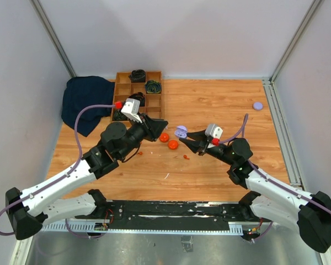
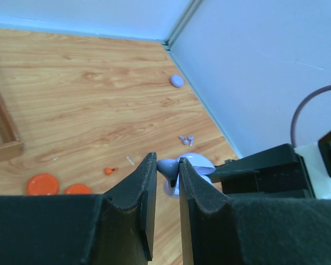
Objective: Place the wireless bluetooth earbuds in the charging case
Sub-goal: Pick up the earbud from the center of the board.
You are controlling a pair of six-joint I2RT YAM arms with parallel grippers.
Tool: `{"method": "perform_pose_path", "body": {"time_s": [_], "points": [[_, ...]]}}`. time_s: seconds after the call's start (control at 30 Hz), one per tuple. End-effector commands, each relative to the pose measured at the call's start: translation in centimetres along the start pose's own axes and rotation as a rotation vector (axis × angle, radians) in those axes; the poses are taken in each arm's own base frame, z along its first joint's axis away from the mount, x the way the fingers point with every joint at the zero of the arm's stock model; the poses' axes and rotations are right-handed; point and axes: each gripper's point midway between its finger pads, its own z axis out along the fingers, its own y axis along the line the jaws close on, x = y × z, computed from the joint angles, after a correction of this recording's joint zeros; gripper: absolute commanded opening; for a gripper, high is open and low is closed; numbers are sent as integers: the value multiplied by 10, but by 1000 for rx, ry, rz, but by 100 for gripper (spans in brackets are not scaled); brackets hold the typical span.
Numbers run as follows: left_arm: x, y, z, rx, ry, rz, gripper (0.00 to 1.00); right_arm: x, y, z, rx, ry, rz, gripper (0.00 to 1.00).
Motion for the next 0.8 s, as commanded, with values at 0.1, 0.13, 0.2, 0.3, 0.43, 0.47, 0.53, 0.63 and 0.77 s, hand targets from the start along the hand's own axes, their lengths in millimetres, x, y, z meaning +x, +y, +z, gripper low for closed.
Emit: {"method": "perform_pose_path", "body": {"time_s": [0.1, 0.13, 0.2, 0.3, 0.43, 0.47, 0.53, 0.63, 0.77], "points": [[-7, -23, 9, 25, -87, -33, 18, -25, -19, 4, 79, -82, -47, 6], [-4, -24, 10, 24, -85, -32, 18, -25, -20, 3, 84, -82, -48, 6], [0, -24, 11, 16, -85, -30, 18, -24, -21, 3, 91, -82, -50, 6], [7, -25, 14, 9, -77, -32, 18, -23, -22, 3, 96, -83, -47, 6], [11, -28, 16, 11, -86, -35, 18, -22, -22, 2, 97, -82, -47, 6], [12, -29, 17, 12, -87, -36, 18, -21, -22, 2, 97, -80, -46, 6], [14, -31, 20, 17, -89, -38, 18, -21, -22, 2, 97, -78, -45, 6], [17, -33, 24, 18, -93, -36, 18, -20, -21, 2, 96, -77, -44, 6], [20, -34, 27, 15, -99, -24, 18, -18, -21, 2, 96, -71, -45, 6]]}}
